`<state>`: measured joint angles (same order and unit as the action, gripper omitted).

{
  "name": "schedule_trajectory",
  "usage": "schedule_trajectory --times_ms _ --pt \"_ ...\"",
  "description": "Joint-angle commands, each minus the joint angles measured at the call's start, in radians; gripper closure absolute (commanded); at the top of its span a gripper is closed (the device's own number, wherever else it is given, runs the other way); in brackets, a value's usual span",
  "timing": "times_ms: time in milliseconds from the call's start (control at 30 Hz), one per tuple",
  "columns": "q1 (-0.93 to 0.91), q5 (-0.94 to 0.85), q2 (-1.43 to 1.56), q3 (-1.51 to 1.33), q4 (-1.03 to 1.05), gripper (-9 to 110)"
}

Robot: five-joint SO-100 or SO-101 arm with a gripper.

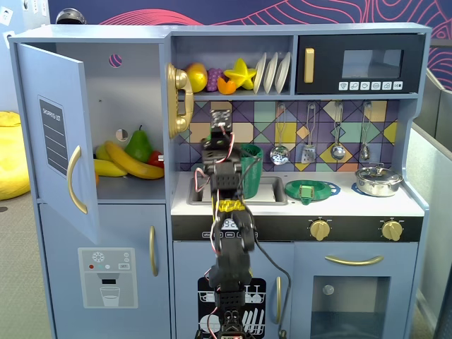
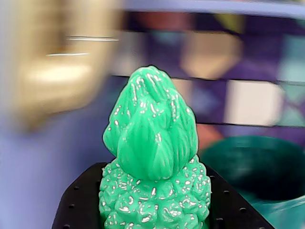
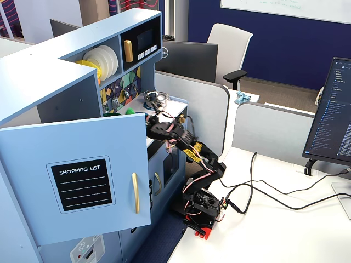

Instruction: Pick up the green pineapple from the left cabinet and place it in the green recipient

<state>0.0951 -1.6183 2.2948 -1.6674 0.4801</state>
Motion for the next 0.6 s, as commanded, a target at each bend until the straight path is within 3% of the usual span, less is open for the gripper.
schedule_trajectory --times_ms 0,500,567 --pt "-0.069 -0.008 -0.189 0.190 -0.092 101" --pt "-0.164 -0.066 -0.623 0.528 -0.104 101" --pt "-0.170 -0.048 -0.629 0.529 -0.104 94"
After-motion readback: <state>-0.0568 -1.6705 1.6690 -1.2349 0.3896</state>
